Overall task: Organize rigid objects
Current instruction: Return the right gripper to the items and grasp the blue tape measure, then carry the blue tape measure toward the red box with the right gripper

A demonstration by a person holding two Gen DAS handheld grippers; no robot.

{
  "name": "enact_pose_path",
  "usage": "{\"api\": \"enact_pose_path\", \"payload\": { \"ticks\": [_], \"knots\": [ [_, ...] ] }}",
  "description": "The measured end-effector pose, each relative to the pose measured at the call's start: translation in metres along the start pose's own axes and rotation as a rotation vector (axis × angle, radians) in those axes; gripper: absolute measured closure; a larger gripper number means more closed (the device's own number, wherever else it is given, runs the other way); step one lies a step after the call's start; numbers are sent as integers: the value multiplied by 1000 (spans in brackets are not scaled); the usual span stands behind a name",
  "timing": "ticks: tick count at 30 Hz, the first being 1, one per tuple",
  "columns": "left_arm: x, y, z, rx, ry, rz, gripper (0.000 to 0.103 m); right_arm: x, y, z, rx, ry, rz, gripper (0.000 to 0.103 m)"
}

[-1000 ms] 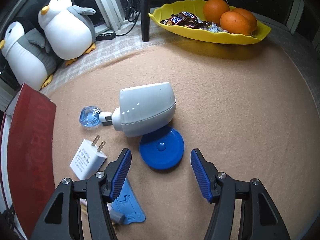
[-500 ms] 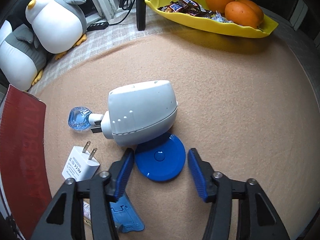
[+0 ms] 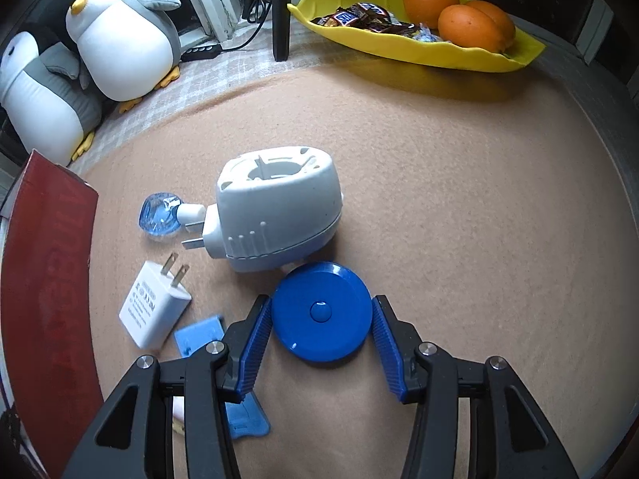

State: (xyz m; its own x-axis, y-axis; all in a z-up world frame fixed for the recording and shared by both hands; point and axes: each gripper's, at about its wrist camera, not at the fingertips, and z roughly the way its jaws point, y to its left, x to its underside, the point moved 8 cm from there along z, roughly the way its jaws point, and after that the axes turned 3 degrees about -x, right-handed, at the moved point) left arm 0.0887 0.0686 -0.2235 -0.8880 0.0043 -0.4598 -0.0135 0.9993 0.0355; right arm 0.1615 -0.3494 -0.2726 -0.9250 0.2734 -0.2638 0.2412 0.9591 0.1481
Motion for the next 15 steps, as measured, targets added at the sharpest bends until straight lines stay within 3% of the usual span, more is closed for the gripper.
{"api": "enact_pose_path", "payload": {
  "ticks": [8, 15],
  "knots": [
    [0, 0, 0, -4, -3, 3, 97, 17, -13, -30, -22, -47, 12, 57],
    [0, 1, -1, -8, -9, 0, 97, 17, 6, -62, -43, -116, -42, 57]
  ]
}}
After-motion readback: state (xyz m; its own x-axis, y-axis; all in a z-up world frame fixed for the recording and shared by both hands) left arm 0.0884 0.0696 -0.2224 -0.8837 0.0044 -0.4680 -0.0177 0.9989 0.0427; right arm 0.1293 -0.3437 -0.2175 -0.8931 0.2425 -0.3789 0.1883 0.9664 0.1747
